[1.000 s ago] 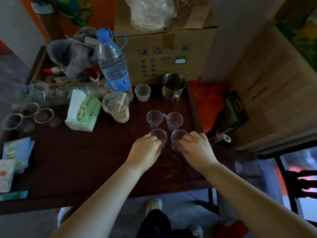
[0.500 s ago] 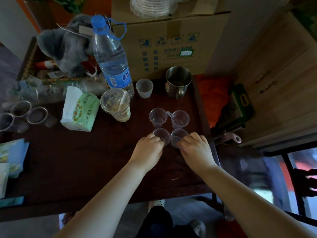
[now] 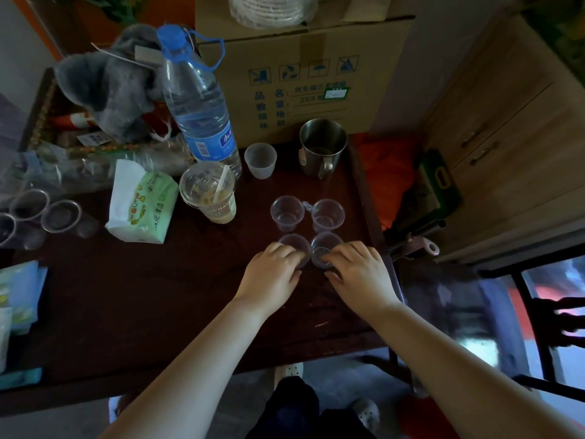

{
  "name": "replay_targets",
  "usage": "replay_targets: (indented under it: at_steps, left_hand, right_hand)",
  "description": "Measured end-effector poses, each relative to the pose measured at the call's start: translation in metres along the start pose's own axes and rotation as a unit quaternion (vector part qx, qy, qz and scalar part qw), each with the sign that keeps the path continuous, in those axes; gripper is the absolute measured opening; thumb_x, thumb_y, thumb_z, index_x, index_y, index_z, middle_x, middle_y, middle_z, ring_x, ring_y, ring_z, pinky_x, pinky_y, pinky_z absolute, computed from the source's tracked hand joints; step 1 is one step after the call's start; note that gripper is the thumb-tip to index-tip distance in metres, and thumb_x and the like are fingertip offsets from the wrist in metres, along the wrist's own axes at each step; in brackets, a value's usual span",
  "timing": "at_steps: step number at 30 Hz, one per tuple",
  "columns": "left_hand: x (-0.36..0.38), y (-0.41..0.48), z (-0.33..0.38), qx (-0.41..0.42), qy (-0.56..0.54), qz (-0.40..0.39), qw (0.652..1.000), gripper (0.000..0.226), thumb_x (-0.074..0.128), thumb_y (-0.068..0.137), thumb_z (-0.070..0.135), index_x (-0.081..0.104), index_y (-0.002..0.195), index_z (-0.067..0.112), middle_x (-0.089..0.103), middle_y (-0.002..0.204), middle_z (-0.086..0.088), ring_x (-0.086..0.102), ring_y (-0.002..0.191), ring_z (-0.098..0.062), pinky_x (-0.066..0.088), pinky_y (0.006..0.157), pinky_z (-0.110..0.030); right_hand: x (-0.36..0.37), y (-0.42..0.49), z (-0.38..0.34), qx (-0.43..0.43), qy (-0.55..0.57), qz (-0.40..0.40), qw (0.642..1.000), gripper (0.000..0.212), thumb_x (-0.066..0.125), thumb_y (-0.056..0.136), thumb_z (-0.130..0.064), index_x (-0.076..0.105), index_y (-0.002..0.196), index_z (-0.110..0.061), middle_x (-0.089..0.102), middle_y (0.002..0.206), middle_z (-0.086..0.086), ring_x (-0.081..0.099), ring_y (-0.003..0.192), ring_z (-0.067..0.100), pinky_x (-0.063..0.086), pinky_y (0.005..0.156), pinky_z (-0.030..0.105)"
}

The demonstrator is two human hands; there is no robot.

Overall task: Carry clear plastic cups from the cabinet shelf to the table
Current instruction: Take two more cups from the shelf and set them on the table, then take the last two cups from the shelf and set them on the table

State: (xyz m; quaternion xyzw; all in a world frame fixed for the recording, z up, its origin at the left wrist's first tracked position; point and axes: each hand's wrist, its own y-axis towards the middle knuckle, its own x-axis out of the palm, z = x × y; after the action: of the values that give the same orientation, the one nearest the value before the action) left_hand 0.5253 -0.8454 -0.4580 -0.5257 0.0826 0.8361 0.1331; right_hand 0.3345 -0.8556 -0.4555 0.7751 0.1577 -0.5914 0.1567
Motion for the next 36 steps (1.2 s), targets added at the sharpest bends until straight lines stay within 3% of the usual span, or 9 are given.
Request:
replay_targets:
  at_steps: [11,16,19,22,25,27,31,36]
  left_hand:
    - [-0.063,-0.002,0.057,0.079,0.006,0.075,0.994,0.024,0.063,0.08,0.024,0.066,0.104,0.019,0.066,0.104,0.006,0.058,0.1,-0.017,0.049,0.075,-0.032]
    - [-0.118,-0.006,0.123,0.17,0.012,0.121,0.978,0.026,0.061,0.084,0.03,0.067,0.107,0.019,0.067,0.104,0.007,0.056,0.102,-0.012,0.046,0.08,-0.027]
    - [-0.152,-0.013,0.18,0.236,0.008,0.13,0.963,0.029,0.053,0.087,0.035,0.067,0.106,0.02,0.068,0.103,0.007,0.057,0.101,-0.012,0.046,0.082,-0.027]
    - [-0.178,-0.028,0.245,0.304,-0.004,0.124,0.944,0.033,0.047,0.087,0.038,0.066,0.107,0.019,0.067,0.104,0.006,0.057,0.101,-0.013,0.047,0.084,-0.029]
    - [-0.193,-0.053,0.316,0.362,-0.01,0.112,0.925,0.037,0.043,0.087,0.043,0.063,0.11,0.022,0.065,0.107,0.009,0.054,0.101,-0.01,0.042,0.083,-0.023]
    - [-0.194,-0.076,0.366,0.399,-0.013,0.097,0.912,0.04,0.04,0.087,0.045,0.062,0.113,0.023,0.064,0.11,0.009,0.054,0.102,-0.011,0.044,0.085,-0.028]
    - [-0.178,-0.136,0.468,0.477,-0.017,0.068,0.876,0.05,0.033,0.086,0.049,0.058,0.119,0.022,0.062,0.118,0.002,0.053,0.111,-0.019,0.046,0.089,-0.041]
    - [-0.146,-0.225,0.599,0.566,-0.038,0.035,0.823,0.06,0.026,0.083,0.053,0.051,0.129,0.024,0.059,0.128,0.001,0.052,0.117,-0.021,0.041,0.093,-0.035]
  right_hand:
    - [-0.085,-0.035,-0.012,0.051,0.047,0.104,0.992,0.027,0.058,0.087,-0.029,0.064,0.11,-0.017,0.066,0.107,-0.002,0.061,0.098,0.017,0.05,0.078,0.029]
    - [-0.166,-0.086,-0.015,0.083,0.044,0.149,0.984,0.041,0.043,0.092,-0.04,0.06,0.12,-0.016,0.063,0.119,0.0,0.059,0.109,0.017,0.05,0.087,0.03]
    - [-0.217,-0.13,-0.017,0.104,0.004,0.152,0.983,0.052,0.037,0.091,-0.049,0.052,0.129,-0.018,0.056,0.131,-0.001,0.051,0.12,0.016,0.039,0.094,0.023]
    - [-0.267,-0.188,-0.018,0.136,-0.02,0.181,0.974,0.059,0.033,0.088,-0.057,0.045,0.134,-0.022,0.051,0.136,-0.004,0.046,0.124,0.014,0.036,0.1,0.026]
    - [-0.312,-0.262,-0.021,0.179,-0.045,0.226,0.956,0.059,0.035,0.085,-0.058,0.044,0.133,-0.024,0.051,0.133,-0.007,0.048,0.12,0.012,0.039,0.097,0.027]
    - [-0.338,-0.321,-0.027,0.212,-0.055,0.258,0.941,0.058,0.035,0.085,-0.057,0.045,0.131,-0.024,0.053,0.129,-0.006,0.05,0.118,0.013,0.042,0.096,0.03]
    - [-0.383,-0.448,-0.047,0.283,-0.109,0.301,0.904,0.056,0.033,0.088,-0.055,0.048,0.129,-0.021,0.056,0.126,-0.003,0.05,0.116,0.014,0.036,0.095,0.024]
    - [-0.424,-0.605,-0.085,0.39,-0.197,0.323,0.84,0.062,0.027,0.087,-0.057,0.049,0.129,-0.017,0.057,0.127,0.002,0.051,0.116,0.02,0.041,0.093,0.032]
